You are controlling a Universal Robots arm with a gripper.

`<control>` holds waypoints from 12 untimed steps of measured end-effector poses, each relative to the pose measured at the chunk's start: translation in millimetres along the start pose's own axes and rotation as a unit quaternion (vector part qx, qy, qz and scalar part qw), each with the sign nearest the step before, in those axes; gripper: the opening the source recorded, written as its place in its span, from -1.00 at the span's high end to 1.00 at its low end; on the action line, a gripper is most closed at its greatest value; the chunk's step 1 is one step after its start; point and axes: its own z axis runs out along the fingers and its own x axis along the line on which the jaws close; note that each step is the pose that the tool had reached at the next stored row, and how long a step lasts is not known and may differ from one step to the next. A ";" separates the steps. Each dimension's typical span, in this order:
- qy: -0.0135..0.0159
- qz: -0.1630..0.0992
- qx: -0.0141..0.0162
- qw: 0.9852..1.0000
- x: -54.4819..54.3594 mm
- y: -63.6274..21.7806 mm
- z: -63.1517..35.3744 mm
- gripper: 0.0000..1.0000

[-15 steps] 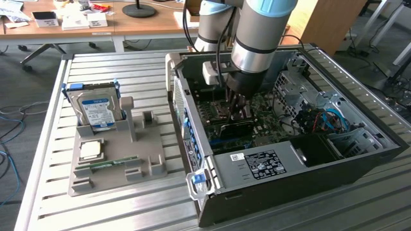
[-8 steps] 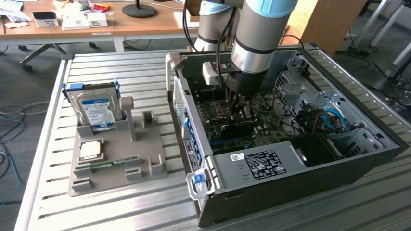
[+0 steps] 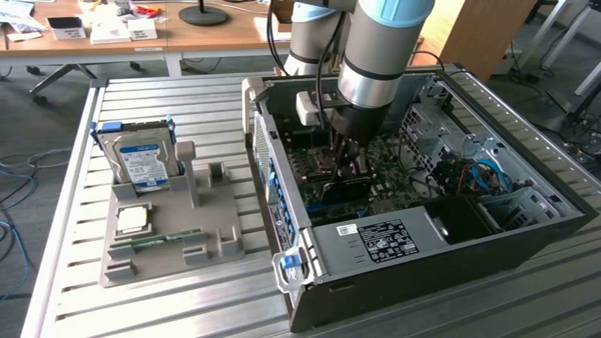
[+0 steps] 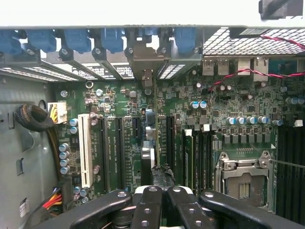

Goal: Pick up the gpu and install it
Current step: 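Press down on the gpu until it lock into place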

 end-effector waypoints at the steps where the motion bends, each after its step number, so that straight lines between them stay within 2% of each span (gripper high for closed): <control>1: 0.000 0.000 0.000 1.000 0.0 0.1 0.2 0.79; 12: 0.000 0.000 0.000 1.000 0.1 0.5 0.5 0.79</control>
